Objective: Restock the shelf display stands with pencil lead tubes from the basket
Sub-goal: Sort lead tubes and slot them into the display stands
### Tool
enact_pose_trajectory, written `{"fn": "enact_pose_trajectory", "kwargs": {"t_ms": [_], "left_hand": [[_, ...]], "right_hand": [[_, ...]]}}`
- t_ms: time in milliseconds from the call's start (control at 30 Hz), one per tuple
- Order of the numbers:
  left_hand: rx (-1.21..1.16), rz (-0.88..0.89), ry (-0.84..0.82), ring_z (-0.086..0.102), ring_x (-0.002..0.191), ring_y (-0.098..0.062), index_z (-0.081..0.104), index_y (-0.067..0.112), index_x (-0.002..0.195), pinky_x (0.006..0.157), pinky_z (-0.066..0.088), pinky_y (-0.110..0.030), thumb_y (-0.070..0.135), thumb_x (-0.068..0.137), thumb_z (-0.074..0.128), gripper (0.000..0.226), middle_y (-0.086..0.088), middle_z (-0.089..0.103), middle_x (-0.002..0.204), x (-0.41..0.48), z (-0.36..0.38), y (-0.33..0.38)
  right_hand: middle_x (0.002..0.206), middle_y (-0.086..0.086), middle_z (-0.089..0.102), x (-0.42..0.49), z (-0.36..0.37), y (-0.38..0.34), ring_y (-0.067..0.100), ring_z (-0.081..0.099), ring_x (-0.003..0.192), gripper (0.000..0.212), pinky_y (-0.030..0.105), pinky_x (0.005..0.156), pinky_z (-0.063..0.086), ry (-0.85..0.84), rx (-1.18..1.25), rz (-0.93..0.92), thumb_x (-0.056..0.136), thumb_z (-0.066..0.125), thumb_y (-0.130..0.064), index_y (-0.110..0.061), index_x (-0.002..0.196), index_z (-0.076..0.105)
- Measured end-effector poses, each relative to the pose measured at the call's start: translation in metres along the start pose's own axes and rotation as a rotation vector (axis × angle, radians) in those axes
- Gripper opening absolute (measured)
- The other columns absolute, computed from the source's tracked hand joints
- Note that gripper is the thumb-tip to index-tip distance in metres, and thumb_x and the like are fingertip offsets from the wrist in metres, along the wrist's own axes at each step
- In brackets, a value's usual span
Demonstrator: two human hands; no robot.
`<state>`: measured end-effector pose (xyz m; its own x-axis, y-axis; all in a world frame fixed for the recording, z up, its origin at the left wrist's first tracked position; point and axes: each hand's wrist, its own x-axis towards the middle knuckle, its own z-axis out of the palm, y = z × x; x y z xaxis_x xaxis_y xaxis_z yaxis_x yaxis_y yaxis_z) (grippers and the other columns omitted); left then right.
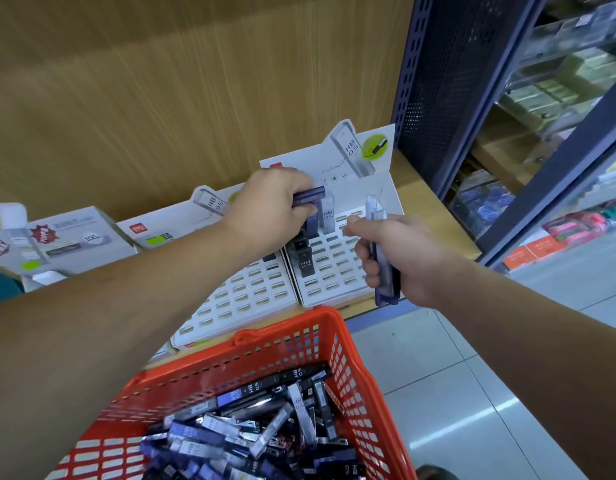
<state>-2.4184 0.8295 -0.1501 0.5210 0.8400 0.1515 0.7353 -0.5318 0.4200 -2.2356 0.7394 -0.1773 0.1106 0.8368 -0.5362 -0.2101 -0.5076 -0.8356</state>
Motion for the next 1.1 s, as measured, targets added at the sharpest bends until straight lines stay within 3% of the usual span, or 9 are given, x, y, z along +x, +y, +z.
{"fn": "enact_pose_trajectory", "kwargs": {"t_ms": [200, 367, 500, 600, 667, 767, 900, 1000, 1100], "left_hand": [[-0.040, -0.082, -0.082, 0.061, 0.076, -0.029, 0.072, 0.011, 0.083, 0.068, 0.054, -0.043, 0.021, 0.090, 0.077, 0.014, -0.009, 0.067, 0.078, 0.002, -0.003, 0.000], [0.062, -0.070, -0.093, 0.058, 0.078, -0.027, 0.072, 0.011, 0.079, 0.067, 0.049, -0.040, 0.019, 0.093, 0.071, 0.016, -0.005, 0.059, 0.085, 0.004, 0.002, -0.002], [0.065, -0.108, -0.087, 0.061, 0.074, -0.026, 0.068, 0.016, 0.076, 0.064, 0.051, -0.037, 0.031, 0.098, 0.065, 0.027, -0.005, 0.062, 0.076, 0.005, 0.003, -0.001], [-0.142, -0.149, -0.032, 0.044, 0.052, -0.015, 0.059, 0.009, 0.071, 0.052, 0.039, -0.031, 0.034, 0.099, 0.064, 0.038, 0.001, 0.049, 0.058, 0.005, -0.007, 0.012], [-0.363, -0.207, -0.076, 0.032, 0.052, -0.013, 0.058, -0.005, 0.082, 0.048, 0.029, -0.026, 0.038, 0.098, 0.067, 0.047, -0.002, 0.038, 0.061, 0.004, -0.014, 0.027], [-0.540, -0.241, -0.175, 0.032, 0.052, -0.012, 0.062, -0.004, 0.088, 0.047, 0.027, -0.023, 0.047, 0.094, 0.071, 0.052, 0.000, 0.038, 0.062, -0.001, -0.017, 0.042], [-0.552, -0.196, -0.299, 0.055, 0.063, -0.012, 0.077, 0.010, 0.086, 0.066, 0.047, -0.026, 0.046, 0.085, 0.081, 0.036, 0.001, 0.061, 0.069, 0.000, -0.019, 0.046], [-0.498, -0.166, -0.445, 0.075, 0.092, -0.018, 0.081, 0.017, 0.090, 0.095, 0.058, -0.039, 0.041, 0.085, 0.083, 0.024, 0.000, 0.079, 0.090, 0.001, -0.024, 0.040], [-0.528, -0.123, -0.540, 0.074, 0.095, -0.009, 0.081, 0.021, 0.097, 0.094, 0.057, -0.030, 0.030, 0.089, 0.080, 0.012, 0.004, 0.080, 0.093, -0.002, -0.029, 0.037]], "right_hand": [[0.064, 0.004, 0.050, 0.002, -0.008, -0.002, 0.016, 0.039, 0.048, 0.029, 0.027, 0.046, 0.036, -0.027, 0.085, 0.029, 0.099, 0.068, -0.030, -0.005, 0.114, 0.065], [0.065, 0.003, 0.050, 0.001, -0.010, -0.002, 0.016, 0.038, 0.049, 0.031, 0.028, 0.046, 0.036, -0.070, 0.107, 0.046, 0.099, 0.068, -0.032, -0.006, 0.116, 0.066], [0.067, 0.001, 0.048, -0.003, -0.013, -0.007, 0.014, 0.035, 0.050, 0.021, 0.027, 0.047, 0.033, -0.193, 0.124, 0.075, 0.097, 0.063, -0.018, -0.012, 0.117, 0.067], [0.067, 0.001, 0.045, -0.006, -0.013, -0.012, 0.014, 0.032, 0.048, 0.032, 0.027, 0.047, 0.028, -0.323, 0.147, 0.086, 0.093, 0.051, -0.006, -0.010, 0.120, 0.068], [0.067, 0.002, 0.044, -0.009, -0.011, -0.014, 0.013, 0.030, 0.045, 0.039, 0.026, 0.046, 0.025, -0.415, 0.161, 0.114, 0.090, 0.049, -0.005, -0.007, 0.124, 0.067], [0.066, 0.000, 0.044, -0.011, -0.003, -0.014, 0.012, 0.031, 0.043, 0.032, 0.025, 0.044, 0.027, -0.485, 0.081, 0.159, 0.093, 0.051, -0.009, -0.008, 0.121, 0.066], [0.068, 0.002, 0.048, -0.011, 0.009, -0.010, 0.014, 0.035, 0.049, 0.008, 0.027, 0.047, 0.032, -0.429, -0.178, 0.098, 0.100, 0.064, -0.018, -0.010, 0.100, 0.063], [0.069, 0.004, 0.050, -0.011, 0.010, -0.007, 0.015, 0.038, 0.050, 0.023, 0.029, 0.049, 0.035, -0.432, -0.236, 0.061, 0.094, 0.076, -0.025, -0.013, 0.085, 0.059], [0.067, 0.001, 0.045, -0.013, 0.008, -0.009, 0.014, 0.036, 0.053, 0.027, 0.029, 0.051, 0.036, -0.468, -0.204, 0.048, 0.084, 0.083, -0.031, -0.021, 0.069, 0.062]]}}
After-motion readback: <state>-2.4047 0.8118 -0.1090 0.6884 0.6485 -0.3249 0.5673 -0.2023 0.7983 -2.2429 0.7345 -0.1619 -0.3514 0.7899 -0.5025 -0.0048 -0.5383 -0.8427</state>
